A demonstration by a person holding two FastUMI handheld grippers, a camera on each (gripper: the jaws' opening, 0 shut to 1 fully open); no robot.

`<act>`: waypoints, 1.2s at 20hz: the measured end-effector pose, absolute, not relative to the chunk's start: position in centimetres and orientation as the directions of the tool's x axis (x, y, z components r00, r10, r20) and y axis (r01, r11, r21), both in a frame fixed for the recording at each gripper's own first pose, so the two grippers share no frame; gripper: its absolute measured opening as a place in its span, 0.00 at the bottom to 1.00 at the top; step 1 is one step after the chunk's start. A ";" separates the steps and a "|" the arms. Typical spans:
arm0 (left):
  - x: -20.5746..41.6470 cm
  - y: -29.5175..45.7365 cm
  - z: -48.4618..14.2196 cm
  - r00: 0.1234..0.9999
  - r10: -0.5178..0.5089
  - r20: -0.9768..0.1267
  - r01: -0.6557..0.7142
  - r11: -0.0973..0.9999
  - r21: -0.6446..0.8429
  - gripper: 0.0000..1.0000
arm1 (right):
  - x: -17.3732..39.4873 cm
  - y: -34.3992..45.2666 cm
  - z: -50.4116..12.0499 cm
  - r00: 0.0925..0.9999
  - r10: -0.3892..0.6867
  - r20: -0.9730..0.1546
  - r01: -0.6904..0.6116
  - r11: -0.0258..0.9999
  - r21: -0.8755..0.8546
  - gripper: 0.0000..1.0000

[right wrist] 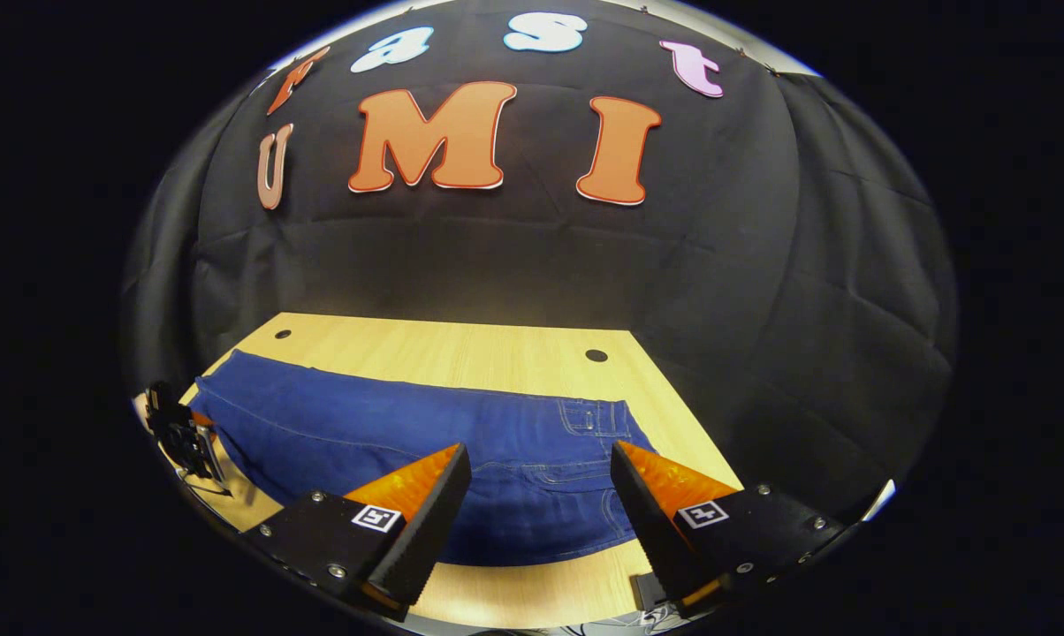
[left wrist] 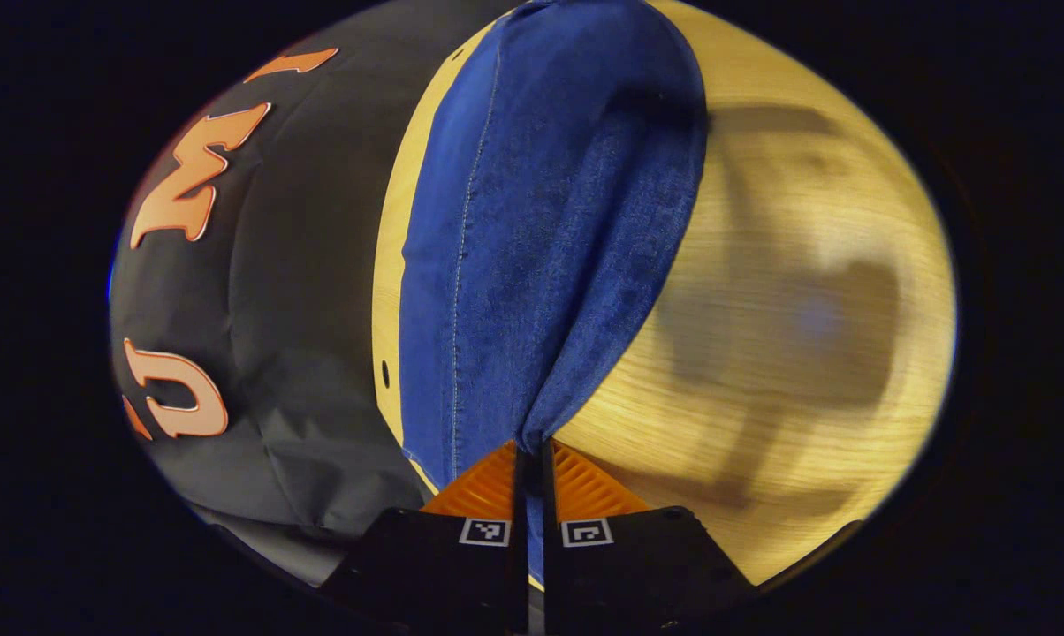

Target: Grasp the waist and the cuffs of the jeans and fold them to make the two legs overlap; first hold the waist and fold one-third of the jeans toward the cuffs, then hold the cuffs and fold the remaining one-third in the same direction to finish folding.

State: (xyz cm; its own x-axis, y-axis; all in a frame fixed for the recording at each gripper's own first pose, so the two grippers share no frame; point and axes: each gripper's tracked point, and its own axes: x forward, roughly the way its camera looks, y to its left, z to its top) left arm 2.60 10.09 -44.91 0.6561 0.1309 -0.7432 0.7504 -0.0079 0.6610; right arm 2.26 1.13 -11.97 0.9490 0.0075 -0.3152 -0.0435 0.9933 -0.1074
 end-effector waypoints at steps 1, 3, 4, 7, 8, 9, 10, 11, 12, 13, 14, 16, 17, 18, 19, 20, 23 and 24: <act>2.4 9.9 -44.9 0.644 0.126 -0.754 0.757 0.033 0.652 0.07 | 2.2 0.6 -11.9 0.953 0.000 -0.303 -0.046 0.989 -0.143 0.98; 3.3 10.1 -44.4 0.655 0.117 -0.747 0.748 0.042 0.662 0.07 | 2.3 -0.4 -12.0 0.960 -0.003 -0.280 -0.074 0.962 -0.262 0.98; 3.2 10.1 -44.3 0.663 0.117 -0.739 0.742 0.028 0.670 0.07 | 2.2 -1.2 -12.1 0.964 -0.004 -0.267 -0.094 0.931 -0.354 0.98; 3.0 9.8 -44.7 0.669 0.116 -0.735 0.738 0.019 0.675 0.07 | 2.1 -2.7 -13.3 0.964 0.007 -0.264 -0.169 0.786 -0.595 0.98; 3.1 9.9 -44.5 0.666 0.119 -0.737 0.740 0.026 0.672 0.07 | 2.0 -3.1 -14.0 0.962 0.013 -0.273 -0.194 0.737 -0.647 0.97; 3.2 10.0 -44.5 0.664 0.123 -0.737 0.741 0.026 0.671 0.07 | 1.9 -3.7 -14.7 0.959 0.024 -0.283 -0.221 0.687 -0.692 0.98; 3.3 10.0 -44.5 0.665 0.126 -0.736 0.740 0.022 0.673 0.07 | 1.7 -4.2 -15.6 0.955 0.028 -0.294 -0.248 0.619 -0.745 0.98; 3.3 10.0 -44.6 0.664 0.129 -0.737 0.742 0.015 0.671 0.07 | 1.7 -4.8 -16.9 0.949 0.036 -0.312 -0.281 0.543 -0.792 0.97; 3.3 10.0 -44.6 0.662 0.130 -0.738 0.743 0.012 0.669 0.07 | 1.5 -5.5 -18.3 0.940 0.032 -0.338 -0.315 0.453 -0.834 0.98; 3.3 10.1 -44.6 0.660 0.130 -0.740 0.745 0.013 0.667 0.07 | 1.3 -6.1 -19.8 0.928 0.035 -0.371 -0.358 0.363 -0.860 0.98; 3.3 10.0 -44.7 0.658 0.131 -0.741 0.746 0.016 0.665 0.07 | 1.2 -6.6 -21.4 0.915 0.037 -0.403 -0.396 0.291 -0.871 0.98; 3.4 10.1 -44.7 0.656 0.136 -0.743 0.749 0.007 0.662 0.07 | 1.4 -7.4 -24.4 0.888 0.047 -0.458 -0.459 0.182 -0.870 0.98; 3.2 10.1 -44.8 0.653 0.139 -0.745 0.752 0.002 0.659 0.07 | 1.6 -7.7 -25.3 0.878 0.050 -0.475 -0.478 0.134 -0.868 0.98; 3.3 10.0 -45.0 0.649 0.141 -0.748 0.755 -0.002 0.655 0.07 | 2.1 -7.9 -26.1 0.870 0.052 -0.491 -0.494 0.090 -0.865 0.98; 3.4 10.1 -45.2 0.644 0.141 -0.752 0.760 -0.006 0.650 0.07 | 2.2 -7.9 -26.8 0.861 0.057 -0.506 -0.508 0.055 -0.859 0.98; 3.4 10.1 -45.3 0.640 0.141 -0.755 0.764 -0.008 0.645 0.07 | 2.4 -7.9 -27.5 0.849 0.060 -0.525 -0.527 0.025 -0.850 0.98; 3.5 10.0 -45.3 0.628 0.146 -0.765 0.773 -0.003 0.634 0.07 | 3.0 -7.9 -29.4 0.802 0.067 -0.594 -0.591 -0.058 -0.804 0.98; 3.5 9.9 -45.4 0.625 0.146 -0.767 0.775 0.001 0.632 0.07 | 3.2 -7.9 -29.8 0.793 0.060 -0.606 -0.602 -0.077 -0.795 0.98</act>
